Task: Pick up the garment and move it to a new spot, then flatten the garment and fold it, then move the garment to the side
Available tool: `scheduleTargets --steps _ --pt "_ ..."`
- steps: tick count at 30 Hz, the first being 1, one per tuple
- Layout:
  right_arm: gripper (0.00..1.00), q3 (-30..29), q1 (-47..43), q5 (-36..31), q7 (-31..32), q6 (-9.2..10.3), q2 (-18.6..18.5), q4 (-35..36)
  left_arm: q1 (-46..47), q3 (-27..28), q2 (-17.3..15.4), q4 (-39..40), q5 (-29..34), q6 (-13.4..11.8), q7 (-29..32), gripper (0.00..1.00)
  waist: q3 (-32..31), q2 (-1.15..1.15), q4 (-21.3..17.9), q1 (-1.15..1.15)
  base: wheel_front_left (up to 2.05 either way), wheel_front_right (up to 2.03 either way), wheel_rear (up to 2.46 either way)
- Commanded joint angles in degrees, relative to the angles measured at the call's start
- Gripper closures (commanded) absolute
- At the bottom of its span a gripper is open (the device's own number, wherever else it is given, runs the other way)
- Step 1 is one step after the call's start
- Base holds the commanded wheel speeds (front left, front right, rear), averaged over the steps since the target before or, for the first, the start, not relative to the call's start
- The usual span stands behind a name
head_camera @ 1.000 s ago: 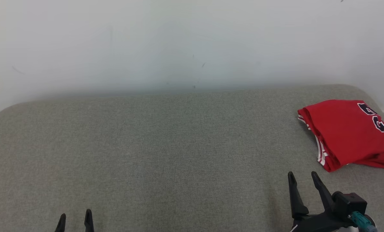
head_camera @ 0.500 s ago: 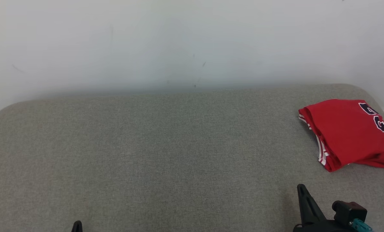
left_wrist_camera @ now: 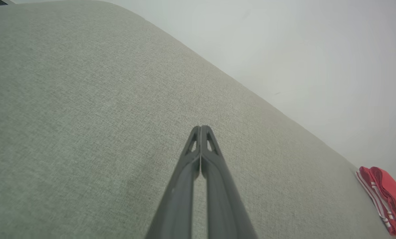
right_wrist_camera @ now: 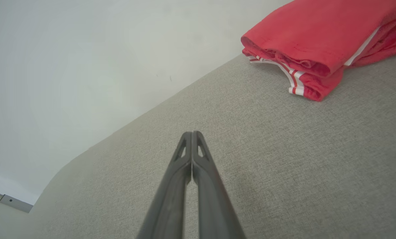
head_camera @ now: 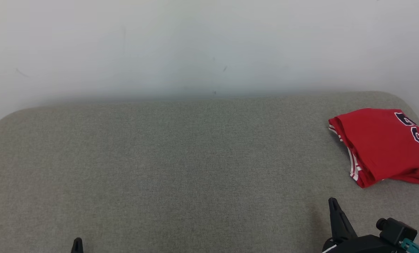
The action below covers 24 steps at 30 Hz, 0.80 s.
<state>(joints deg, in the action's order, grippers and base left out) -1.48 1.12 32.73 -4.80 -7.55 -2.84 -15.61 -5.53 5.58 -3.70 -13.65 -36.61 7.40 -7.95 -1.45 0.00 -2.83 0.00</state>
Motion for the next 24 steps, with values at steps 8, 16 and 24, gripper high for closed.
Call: scheduleTargets --steps 8,16,24 --pt "1.00 -0.2 1.9 16.5 2.3 0.04 0.0 1.8 3.5 1.5 0.2 1.5 -15.6 0.1 4.7 1.00 0.3 0.00 0.5 0.00 0.00 0.00 0.00" --pt "1.00 -0.3 2.1 23.0 3.1 0.05 0.0 2.1 4.3 2.0 0.3 1.7 -21.5 0.1 6.6 1.00 0.4 0.00 0.8 0.00 0.00 0.00 0.00" --pt "1.00 -0.4 2.5 32.5 4.4 0.06 -0.1 2.6 5.5 2.9 0.4 2.0 -30.4 0.1 9.5 1.00 0.6 0.00 1.2 0.00 0.00 0.00 0.00"
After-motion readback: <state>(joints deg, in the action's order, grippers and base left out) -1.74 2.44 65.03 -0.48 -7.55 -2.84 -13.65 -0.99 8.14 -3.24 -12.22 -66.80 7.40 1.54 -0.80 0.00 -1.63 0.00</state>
